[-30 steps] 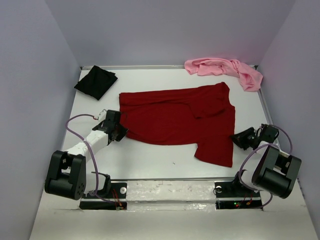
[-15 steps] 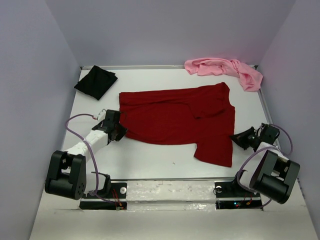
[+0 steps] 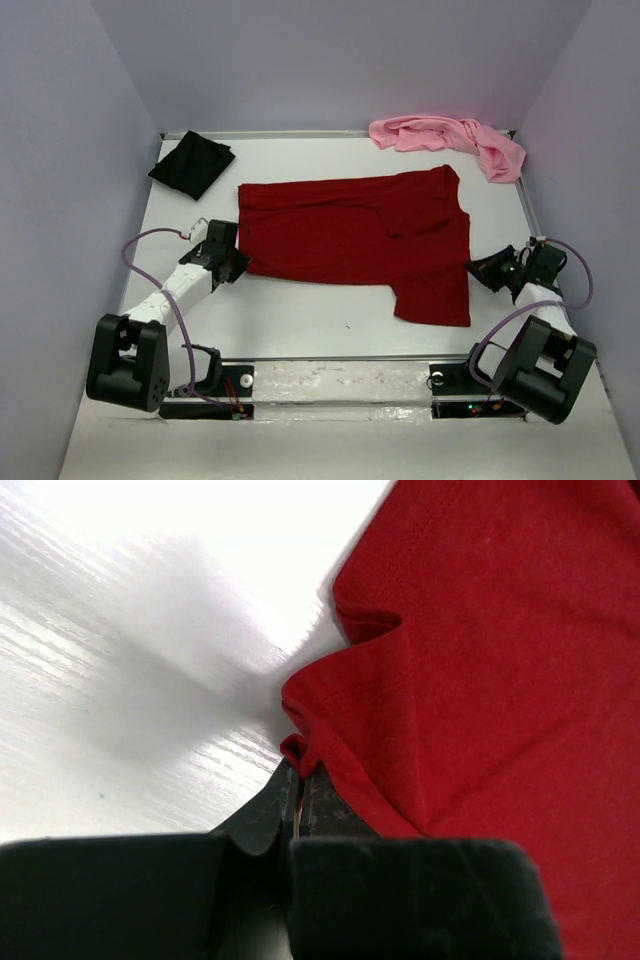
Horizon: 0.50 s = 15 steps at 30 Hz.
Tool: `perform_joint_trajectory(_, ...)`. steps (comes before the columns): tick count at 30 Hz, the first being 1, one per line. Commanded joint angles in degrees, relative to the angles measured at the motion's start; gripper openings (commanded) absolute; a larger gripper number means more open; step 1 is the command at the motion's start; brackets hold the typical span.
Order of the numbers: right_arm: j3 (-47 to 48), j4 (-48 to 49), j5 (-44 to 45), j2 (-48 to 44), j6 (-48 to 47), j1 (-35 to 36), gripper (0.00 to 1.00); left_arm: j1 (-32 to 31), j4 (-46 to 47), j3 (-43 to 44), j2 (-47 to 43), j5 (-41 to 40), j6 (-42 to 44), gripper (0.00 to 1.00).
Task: Fold and stack the t-shirts
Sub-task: Fold the tshirt
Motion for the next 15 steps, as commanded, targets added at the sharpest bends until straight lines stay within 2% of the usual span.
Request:
perform_joint_trajectory(1, 2.97, -0.10, -0.25, -0.18, -1.21, 0.37, 0.00, 1.08, -2.12, 2.74, -3.70, -3.94, 0.78, 0.00)
perform_joint_trajectory(15, 4.82, 2.98, -0.86, 2.63, -0.07, 0.37, 0.00, 5.66, -3.36, 3.00, -5.55, -4.30, 3.42, 0.00)
